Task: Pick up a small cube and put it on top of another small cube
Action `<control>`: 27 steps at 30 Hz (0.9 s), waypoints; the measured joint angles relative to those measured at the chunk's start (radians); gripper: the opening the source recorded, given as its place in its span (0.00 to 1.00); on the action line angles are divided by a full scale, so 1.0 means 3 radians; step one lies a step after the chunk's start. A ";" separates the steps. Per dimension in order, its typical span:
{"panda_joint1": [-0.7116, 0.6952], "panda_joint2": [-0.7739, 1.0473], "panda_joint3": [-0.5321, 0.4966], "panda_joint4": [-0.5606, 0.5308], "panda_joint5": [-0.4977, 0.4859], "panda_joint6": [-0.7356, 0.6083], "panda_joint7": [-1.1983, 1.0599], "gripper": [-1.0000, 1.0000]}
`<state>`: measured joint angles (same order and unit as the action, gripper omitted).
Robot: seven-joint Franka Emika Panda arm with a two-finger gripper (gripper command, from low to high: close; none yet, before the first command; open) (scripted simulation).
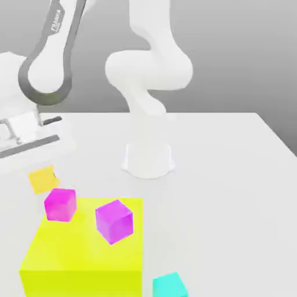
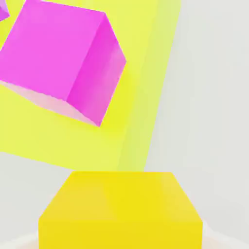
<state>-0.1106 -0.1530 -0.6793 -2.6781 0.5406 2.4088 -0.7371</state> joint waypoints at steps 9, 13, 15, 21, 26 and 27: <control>0.0470 -0.0335 0.0840 0.0334 -0.1131 -0.0472 0.0032 0.00; 0.0608 -0.0432 0.1218 0.0415 -0.1667 -0.0538 0.0108 0.00; 0.0621 -0.0418 0.1370 0.0391 -0.1924 -0.0444 0.0196 0.00; 0.0663 0.0030 0.1411 0.0190 -0.1986 0.0231 0.0175 1.00; 0.0663 0.0030 0.1411 0.0190 -0.1986 0.0231 0.0175 1.00; 0.0664 0.0064 0.1409 0.0176 -0.1983 0.0284 0.0171 1.00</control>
<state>0.0885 -0.1338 -0.2567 -2.6254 -0.0541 2.4939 -0.6858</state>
